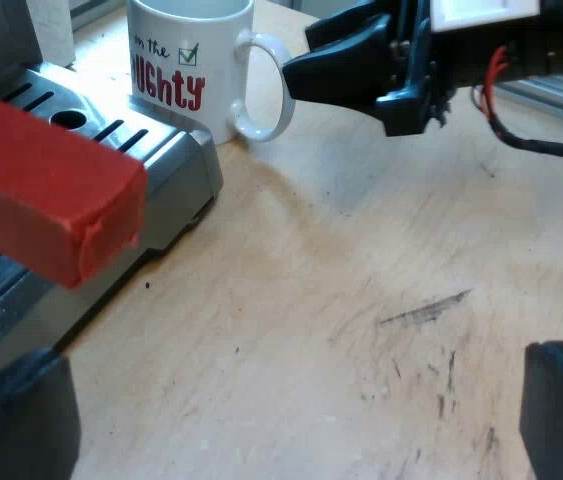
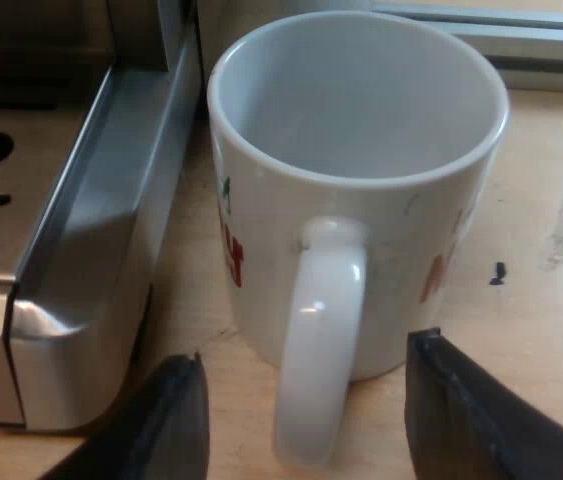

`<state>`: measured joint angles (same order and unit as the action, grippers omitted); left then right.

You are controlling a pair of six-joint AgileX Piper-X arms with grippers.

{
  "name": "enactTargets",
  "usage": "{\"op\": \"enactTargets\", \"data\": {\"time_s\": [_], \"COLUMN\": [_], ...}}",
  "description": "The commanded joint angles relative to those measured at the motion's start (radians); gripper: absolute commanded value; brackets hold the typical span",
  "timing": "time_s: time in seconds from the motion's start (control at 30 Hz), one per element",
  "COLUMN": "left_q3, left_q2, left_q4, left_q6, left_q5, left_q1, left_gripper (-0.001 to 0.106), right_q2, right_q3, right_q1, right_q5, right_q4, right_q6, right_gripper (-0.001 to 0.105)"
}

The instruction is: Remove mug from coffee machine

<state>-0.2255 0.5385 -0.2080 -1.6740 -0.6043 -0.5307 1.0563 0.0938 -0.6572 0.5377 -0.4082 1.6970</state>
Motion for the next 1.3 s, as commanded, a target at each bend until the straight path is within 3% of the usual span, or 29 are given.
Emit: {"op": "enactTargets", "data": {"time_s": [0.03, 0.33, 0.47, 0.5, 0.63, 0.8, 1.07, 1.2, 1.3], "left_q3": [-0.019, -0.065, -0.083, -0.084, -0.123, -0.146, -0.167, -0.204, -0.237], "left_q2": [-0.002, -0.002, -0.002, -0.002, -0.003, -0.049, -0.177, -0.191, -0.191], "left_q4": [-0.028, -0.161, -0.198, -0.198, -0.262, -0.332, -0.513, -0.573, -0.6], "left_q6": [-0.01, -0.01, -0.01, -0.01, -0.01, -0.01, -0.01, -0.01, -0.01], "left_q5": [0.011, 0.055, 0.056, 0.056, 0.056, 0.058, 0.128, 0.115, 0.115], "left_q1": [-0.001, -0.001, -0.001, -0.001, -0.001, -0.001, -0.001, -0.001, -0.001], "left_gripper": [0.09, 0.09, 0.09, 0.09, 0.09, 0.09, 0.09, 0.09, 0.09], "right_q2": [-0.165, -0.398, -0.428, -0.444, -0.452, -0.452, -0.452, -0.452, -0.452], "right_q3": [0.001, 0.099, 0.148, 0.191, 0.255, 0.329, 0.454, 0.474, 0.566], "right_q1": [-0.023, -0.024, -0.024, -0.024, -0.024, -0.024, -0.024, -0.024, -0.024], "right_q5": [0.012, -0.008, -0.065, -0.126, -0.155, -0.166, -0.368, -0.397, -0.42], "right_q4": [0.173, 0.63, 0.762, 0.851, 0.951, 1.043, 1.277, 1.315, 1.46], "right_q6": [0.004, -0.041, -0.041, -0.041, -0.074, -0.167, -0.169, -0.169, -0.169], "right_gripper": [0.048, 0.048, 0.048, 0.048, 0.048, 0.048, 0.048, 0.048, 0.048]}}
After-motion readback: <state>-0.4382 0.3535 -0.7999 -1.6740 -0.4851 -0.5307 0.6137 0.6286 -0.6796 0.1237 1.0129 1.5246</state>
